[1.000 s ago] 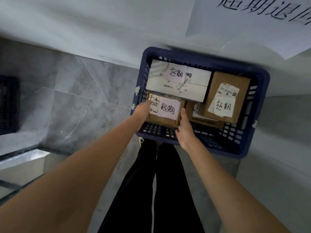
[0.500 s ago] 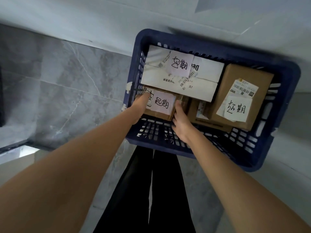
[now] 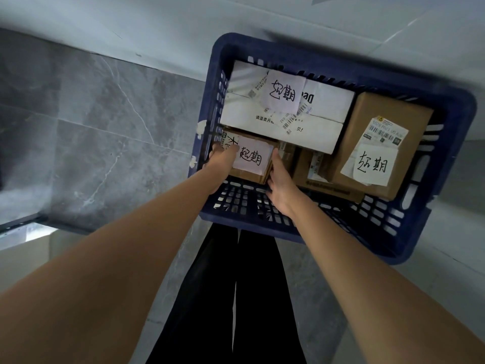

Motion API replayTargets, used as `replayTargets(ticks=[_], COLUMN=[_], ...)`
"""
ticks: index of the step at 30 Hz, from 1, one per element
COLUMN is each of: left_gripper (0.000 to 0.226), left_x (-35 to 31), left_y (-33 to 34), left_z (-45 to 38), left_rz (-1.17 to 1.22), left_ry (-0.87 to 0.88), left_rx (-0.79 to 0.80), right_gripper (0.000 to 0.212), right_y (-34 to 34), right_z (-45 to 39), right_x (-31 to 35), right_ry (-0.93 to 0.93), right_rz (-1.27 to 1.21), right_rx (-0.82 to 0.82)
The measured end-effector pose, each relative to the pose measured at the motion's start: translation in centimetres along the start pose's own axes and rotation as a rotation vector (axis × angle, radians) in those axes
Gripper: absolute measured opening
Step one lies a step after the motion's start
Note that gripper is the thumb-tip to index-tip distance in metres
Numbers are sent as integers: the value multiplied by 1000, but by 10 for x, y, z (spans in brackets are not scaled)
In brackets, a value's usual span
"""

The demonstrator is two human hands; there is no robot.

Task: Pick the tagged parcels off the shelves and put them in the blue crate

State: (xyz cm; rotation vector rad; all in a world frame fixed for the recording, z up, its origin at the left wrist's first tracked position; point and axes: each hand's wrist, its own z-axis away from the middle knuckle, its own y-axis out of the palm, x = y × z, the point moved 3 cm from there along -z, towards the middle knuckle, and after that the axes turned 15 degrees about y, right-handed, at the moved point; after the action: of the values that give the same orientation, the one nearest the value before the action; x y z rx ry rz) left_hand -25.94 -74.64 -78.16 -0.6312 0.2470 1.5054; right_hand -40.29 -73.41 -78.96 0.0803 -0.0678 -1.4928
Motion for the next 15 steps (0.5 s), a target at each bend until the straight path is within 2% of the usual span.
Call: replayTargets(ticks=[2, 6, 11, 15], left_gripper=[61, 61, 68, 69], left_x=[1, 2, 1, -15], left_y=[2, 6, 7, 5], left_z=[5, 18, 32, 53], left_rz=[-18, -9, -132, -279], left_ry=[33, 123, 192, 316], left_rx=[-19, -54, 11, 75], right_gripper=[68, 55, 72, 63], right_y=[2, 8, 11, 6], right_z=[2, 11, 29, 58], right_x=[1, 3, 4, 4], right_ry=[-16, -51, -131, -265], right_rz=[20, 42, 76, 132], right_rx=[-13, -22, -19, -151])
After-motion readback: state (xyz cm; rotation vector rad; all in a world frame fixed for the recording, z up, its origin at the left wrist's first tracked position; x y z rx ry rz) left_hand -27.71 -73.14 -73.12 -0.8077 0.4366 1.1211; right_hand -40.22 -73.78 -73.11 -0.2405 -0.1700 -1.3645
